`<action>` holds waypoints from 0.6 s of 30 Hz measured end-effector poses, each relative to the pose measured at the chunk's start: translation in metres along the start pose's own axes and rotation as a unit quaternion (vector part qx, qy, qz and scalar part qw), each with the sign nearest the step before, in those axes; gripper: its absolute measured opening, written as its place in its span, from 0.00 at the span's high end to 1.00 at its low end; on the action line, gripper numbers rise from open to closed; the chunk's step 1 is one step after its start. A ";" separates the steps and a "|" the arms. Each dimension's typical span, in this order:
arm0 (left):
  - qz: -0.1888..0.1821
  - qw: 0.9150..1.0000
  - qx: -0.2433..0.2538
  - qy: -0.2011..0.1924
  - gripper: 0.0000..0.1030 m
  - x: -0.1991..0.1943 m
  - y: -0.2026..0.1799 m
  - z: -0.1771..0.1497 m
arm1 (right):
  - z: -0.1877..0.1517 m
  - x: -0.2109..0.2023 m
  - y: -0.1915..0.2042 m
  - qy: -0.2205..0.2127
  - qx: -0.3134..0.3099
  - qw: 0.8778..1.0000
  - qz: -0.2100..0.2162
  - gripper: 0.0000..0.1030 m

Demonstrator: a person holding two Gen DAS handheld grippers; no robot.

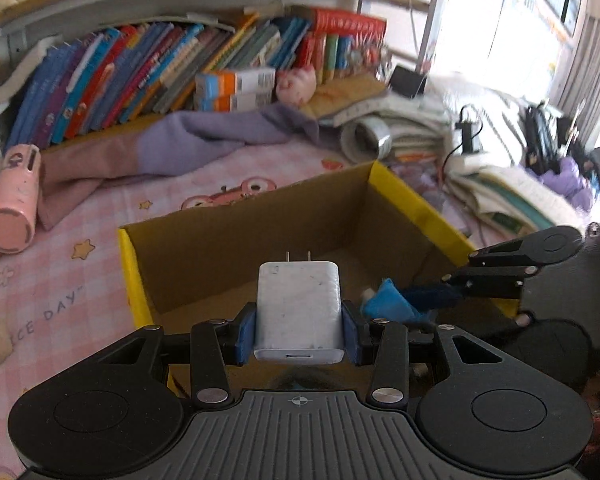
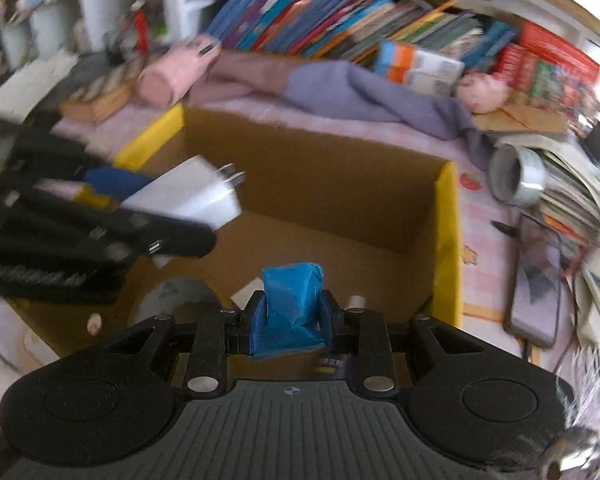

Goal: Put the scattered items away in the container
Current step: 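Lower the adapter and blue item into the box and open both tools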

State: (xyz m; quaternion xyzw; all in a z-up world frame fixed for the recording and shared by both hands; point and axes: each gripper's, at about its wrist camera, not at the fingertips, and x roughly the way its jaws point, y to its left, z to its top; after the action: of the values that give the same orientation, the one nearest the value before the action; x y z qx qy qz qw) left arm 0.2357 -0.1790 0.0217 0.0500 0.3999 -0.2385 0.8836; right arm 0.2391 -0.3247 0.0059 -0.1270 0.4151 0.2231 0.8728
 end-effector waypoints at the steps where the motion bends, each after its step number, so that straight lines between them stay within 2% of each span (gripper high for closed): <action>1: 0.002 1.000 0.004 0.009 0.60 0.006 0.001 0.003 | 0.001 0.003 0.000 0.005 -0.012 1.000 0.002 0.75; 4: 0.012 0.999 0.016 0.025 0.60 0.021 0.001 0.009 | 0.002 0.008 -0.001 0.014 -0.031 0.999 0.009 0.74; 11: 0.019 0.997 0.006 0.071 0.60 0.048 0.000 0.012 | 0.001 0.022 -0.005 0.042 -0.043 0.998 0.028 0.74; 16: 0.015 0.995 0.004 0.097 0.59 0.056 0.002 0.012 | 0.003 0.022 -0.005 0.041 -0.044 0.998 0.034 0.74; 17: 0.011 0.995 0.004 0.102 0.59 0.057 0.001 0.012 | 0.003 0.022 -0.005 0.039 -0.043 0.998 0.035 0.74; 18: 0.010 0.995 0.006 0.102 0.59 0.057 0.000 0.012 | 0.003 0.020 -0.005 0.035 -0.042 0.998 0.036 0.68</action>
State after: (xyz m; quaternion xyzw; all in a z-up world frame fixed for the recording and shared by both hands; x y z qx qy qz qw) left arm 0.2766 -0.2039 -0.0119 0.0834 0.4858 -0.2256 0.8403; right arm 0.2546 -0.3221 -0.0081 -0.1563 0.4396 0.2677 0.8430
